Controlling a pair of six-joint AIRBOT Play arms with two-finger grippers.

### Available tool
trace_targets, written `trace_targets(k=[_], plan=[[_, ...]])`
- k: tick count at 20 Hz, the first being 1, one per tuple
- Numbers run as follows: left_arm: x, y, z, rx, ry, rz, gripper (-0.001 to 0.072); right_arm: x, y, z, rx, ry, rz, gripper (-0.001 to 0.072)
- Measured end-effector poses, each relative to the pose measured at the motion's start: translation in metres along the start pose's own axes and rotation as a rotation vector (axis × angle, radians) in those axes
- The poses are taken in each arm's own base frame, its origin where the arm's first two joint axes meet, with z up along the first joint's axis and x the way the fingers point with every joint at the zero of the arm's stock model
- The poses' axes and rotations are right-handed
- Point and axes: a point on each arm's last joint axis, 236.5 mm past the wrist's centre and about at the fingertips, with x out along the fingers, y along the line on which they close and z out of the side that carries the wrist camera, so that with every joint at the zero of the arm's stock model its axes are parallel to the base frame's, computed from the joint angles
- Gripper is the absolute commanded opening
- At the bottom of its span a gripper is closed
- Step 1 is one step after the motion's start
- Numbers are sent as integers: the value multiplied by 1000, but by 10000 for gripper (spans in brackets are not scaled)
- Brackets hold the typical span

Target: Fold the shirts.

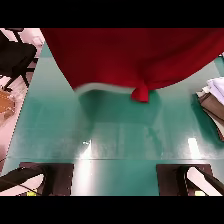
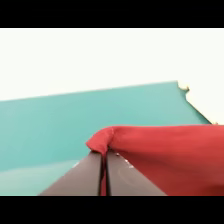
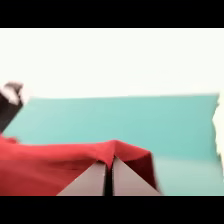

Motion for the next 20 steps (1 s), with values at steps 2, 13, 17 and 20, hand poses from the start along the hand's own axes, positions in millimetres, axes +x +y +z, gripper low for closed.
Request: trace_targets(k=[2, 13, 17, 20], plan=[[-36, 0, 23, 13, -65, 17, 22, -25, 18, 24, -62, -34, -45, 17], [-158, -6, 36, 30, -89, 42, 22, -137, 91, 62, -240, -137, -329, 17], [-99, 3, -13, 3, 81, 51, 22, -77, 27, 11, -52, 93, -267, 17], [-20, 15, -81, -18, 280, 63, 22, 11, -38, -53, 88, 323, -182, 17]])
